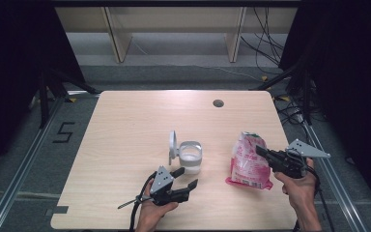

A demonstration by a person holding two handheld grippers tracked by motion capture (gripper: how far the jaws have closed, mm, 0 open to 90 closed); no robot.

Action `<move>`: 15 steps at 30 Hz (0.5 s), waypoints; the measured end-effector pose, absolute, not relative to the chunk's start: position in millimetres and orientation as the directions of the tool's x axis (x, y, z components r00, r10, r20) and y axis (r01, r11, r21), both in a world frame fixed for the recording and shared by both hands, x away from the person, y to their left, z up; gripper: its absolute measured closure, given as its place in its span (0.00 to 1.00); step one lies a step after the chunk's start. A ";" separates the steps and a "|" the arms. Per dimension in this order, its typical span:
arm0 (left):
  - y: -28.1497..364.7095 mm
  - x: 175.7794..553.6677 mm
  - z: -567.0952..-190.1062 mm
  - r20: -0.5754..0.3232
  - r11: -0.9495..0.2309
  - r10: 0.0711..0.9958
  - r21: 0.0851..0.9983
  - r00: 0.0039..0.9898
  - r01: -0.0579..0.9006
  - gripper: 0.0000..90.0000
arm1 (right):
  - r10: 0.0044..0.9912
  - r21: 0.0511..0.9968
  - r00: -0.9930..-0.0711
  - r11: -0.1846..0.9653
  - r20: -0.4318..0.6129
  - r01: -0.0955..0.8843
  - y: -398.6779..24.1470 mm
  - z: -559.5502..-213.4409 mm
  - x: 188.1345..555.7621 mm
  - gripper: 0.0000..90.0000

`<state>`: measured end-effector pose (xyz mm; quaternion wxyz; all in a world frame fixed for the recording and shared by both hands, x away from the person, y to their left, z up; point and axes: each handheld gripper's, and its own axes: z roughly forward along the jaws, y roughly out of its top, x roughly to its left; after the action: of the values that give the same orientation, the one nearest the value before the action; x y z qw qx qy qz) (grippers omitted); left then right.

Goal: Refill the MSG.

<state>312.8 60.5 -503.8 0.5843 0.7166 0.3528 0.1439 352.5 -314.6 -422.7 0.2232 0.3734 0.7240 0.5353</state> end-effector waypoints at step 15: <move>60.2 314.5 -508.3 -0.214 -0.066 0.665 0.938 0.716 0.341 0.39 | 0.817 0.920 -0.575 0.196 0.038 0.339 -317.1 -430.9 356.4 1.00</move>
<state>314.5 60.2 -508.3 0.5865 0.7169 0.3508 0.1379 356.4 -317.1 -430.9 0.2405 0.3933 0.7350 0.4973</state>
